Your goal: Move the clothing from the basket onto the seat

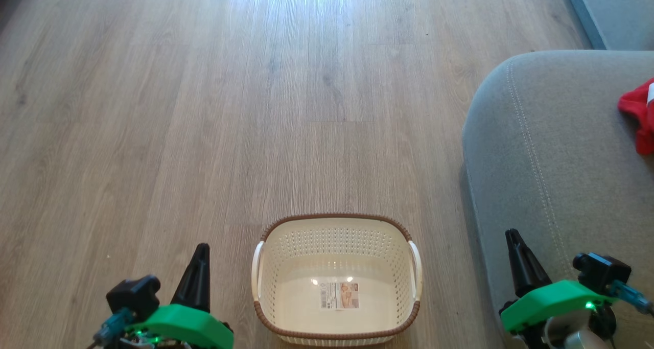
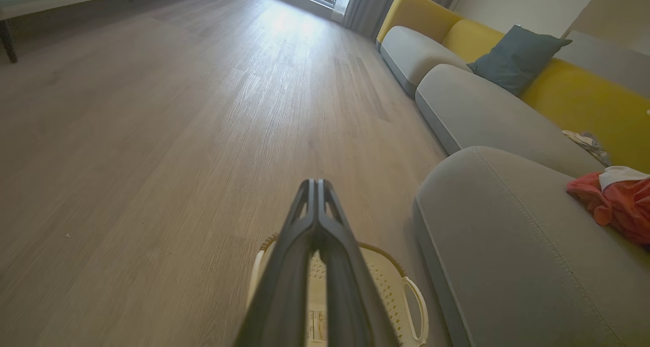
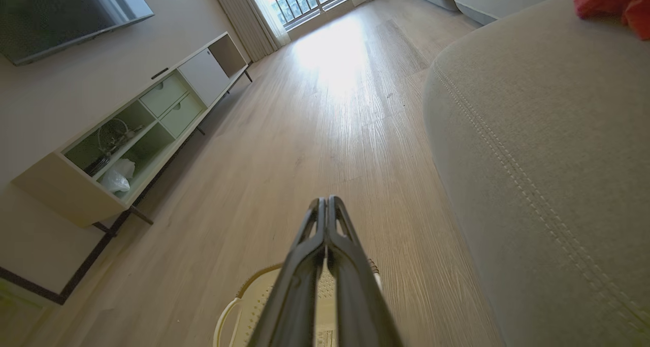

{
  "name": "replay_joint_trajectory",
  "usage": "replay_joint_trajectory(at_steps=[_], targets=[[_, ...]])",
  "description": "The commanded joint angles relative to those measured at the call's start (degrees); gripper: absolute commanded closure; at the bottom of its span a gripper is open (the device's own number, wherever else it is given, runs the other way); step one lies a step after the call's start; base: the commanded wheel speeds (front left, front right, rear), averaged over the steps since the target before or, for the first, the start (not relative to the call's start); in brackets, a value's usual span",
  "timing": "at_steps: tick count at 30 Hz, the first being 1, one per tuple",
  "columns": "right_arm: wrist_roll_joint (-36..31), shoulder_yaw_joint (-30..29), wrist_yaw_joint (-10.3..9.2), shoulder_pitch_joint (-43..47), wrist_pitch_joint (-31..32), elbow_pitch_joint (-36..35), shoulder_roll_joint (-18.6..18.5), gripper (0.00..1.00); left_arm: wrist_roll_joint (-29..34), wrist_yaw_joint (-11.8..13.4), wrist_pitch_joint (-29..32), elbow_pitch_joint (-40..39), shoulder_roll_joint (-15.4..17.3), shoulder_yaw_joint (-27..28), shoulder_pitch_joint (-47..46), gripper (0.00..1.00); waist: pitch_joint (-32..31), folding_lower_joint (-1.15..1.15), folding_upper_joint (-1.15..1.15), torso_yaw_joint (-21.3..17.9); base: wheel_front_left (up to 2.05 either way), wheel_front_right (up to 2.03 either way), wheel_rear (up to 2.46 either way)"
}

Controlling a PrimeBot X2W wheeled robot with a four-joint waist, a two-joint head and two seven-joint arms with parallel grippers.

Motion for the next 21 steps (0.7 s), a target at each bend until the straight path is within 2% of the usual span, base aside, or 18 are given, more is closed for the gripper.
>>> replay_joint_trajectory(at_steps=[1, 21], targets=[[1.3, -0.7, 0.0, -2.6, 0.3, -2.0, -0.2, 1.0, -1.4, -0.5, 0.3, -1.6, 0.2, 1.2, -3.0, 1.0, 0.0, 0.0, 0.0, 0.0, 0.0, 0.0, 0.0], [12.1, -2.9, 0.0, -3.2, 3.8, -3.0, 0.8, 1.0, -14.2, -2.1, 3.5, -0.9, 0.4, 3.5, -4.3, 1.0, 0.3, 0.0, 0.0, -0.7, 0.0, 0.0, 0.0]])
